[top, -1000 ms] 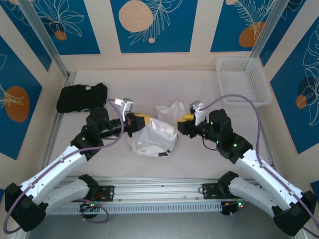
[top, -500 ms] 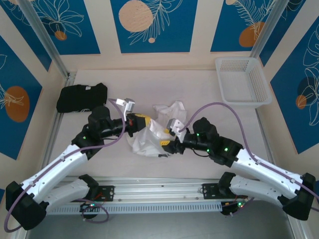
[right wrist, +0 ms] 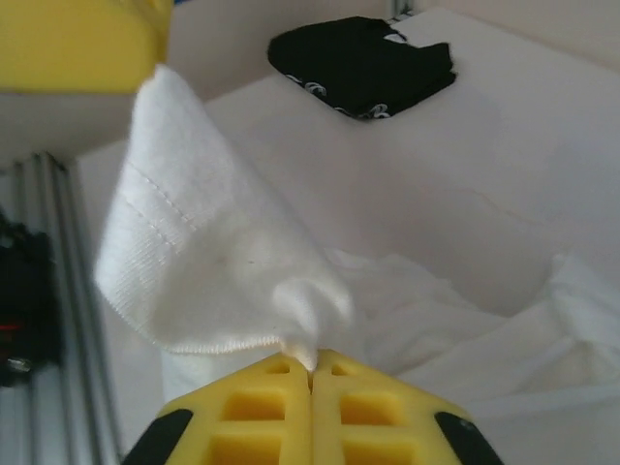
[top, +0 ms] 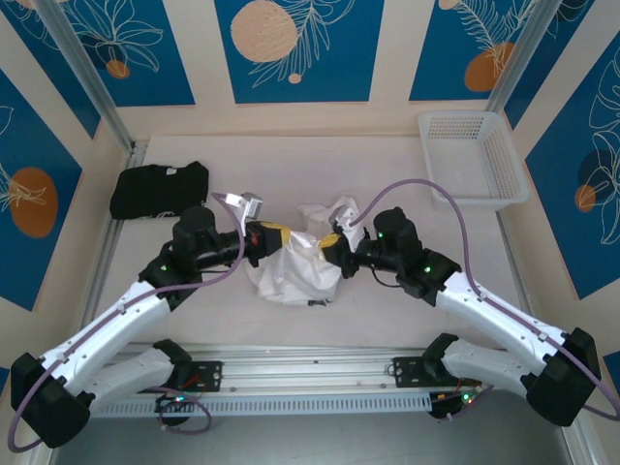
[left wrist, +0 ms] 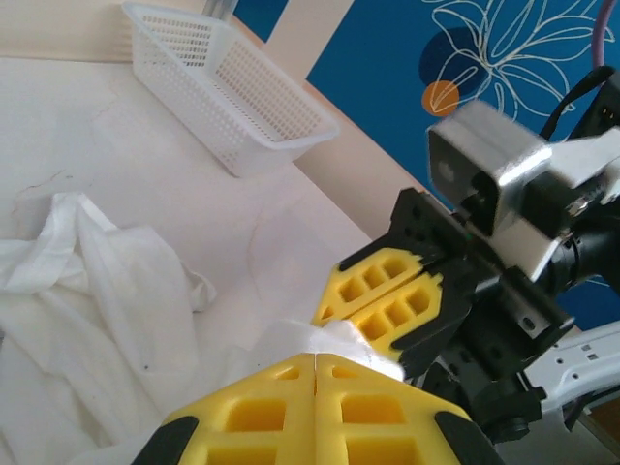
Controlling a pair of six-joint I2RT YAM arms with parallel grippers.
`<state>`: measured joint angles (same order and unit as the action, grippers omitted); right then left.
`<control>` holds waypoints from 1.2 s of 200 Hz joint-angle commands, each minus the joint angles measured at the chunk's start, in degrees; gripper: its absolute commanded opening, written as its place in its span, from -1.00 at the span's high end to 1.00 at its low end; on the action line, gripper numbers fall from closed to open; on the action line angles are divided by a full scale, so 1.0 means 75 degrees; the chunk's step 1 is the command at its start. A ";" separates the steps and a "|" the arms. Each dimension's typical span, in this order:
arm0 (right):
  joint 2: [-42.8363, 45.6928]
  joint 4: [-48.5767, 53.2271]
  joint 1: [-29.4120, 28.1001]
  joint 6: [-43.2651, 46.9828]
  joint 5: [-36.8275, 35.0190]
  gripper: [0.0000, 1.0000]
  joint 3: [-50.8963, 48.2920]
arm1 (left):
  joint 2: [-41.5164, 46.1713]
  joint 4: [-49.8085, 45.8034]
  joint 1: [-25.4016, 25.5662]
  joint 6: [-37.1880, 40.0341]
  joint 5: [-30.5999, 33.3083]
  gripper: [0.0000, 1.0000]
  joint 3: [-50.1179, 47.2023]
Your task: Fold the inside-out t-shirt
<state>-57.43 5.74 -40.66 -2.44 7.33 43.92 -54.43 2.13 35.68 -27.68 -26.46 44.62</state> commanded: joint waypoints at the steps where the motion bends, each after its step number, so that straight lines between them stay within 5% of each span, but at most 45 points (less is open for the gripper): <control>1: -0.0014 -0.0539 0.0152 -0.0743 0.1722 1.00 0.0120 | 0.0146 -0.0218 -0.0078 0.0379 0.0466 1.00 0.0144; 53: -0.0506 -0.2662 0.0239 -0.3317 0.1609 1.00 -0.0206 | 0.0223 -0.1016 -0.0071 0.0571 0.2177 1.00 0.0013; 81: -0.0955 -0.3487 0.0208 -0.4430 0.1079 1.00 -0.0176 | 0.0517 -0.1403 -0.0080 0.0588 0.2500 0.65 -0.0289; 123: -0.1377 -0.3634 0.0114 -0.4550 0.0928 1.00 0.0032 | 0.1230 -0.1719 -0.0055 0.0266 0.2448 0.09 -0.0963; 176: -0.1327 -0.3543 0.0055 -0.4424 0.0874 1.00 0.0009 | 0.0513 -0.0486 -0.0052 -0.0162 0.1817 -0.17 -0.1176; 205: -0.1112 -0.3357 0.0043 -0.4277 0.0738 1.00 -0.0126 | -0.0254 0.0243 -0.0047 -0.0316 0.1513 -0.01 -0.0918; 240: -0.0460 -0.2210 0.0273 -0.3705 0.0089 1.00 -0.0167 | -0.0436 0.1069 -0.0099 -0.0281 0.0380 0.95 -0.0881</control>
<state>-65.12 -16.86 -39.77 -34.09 12.78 42.87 -58.94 2.15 35.62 -30.20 -15.57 36.32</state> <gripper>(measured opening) 0.041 0.131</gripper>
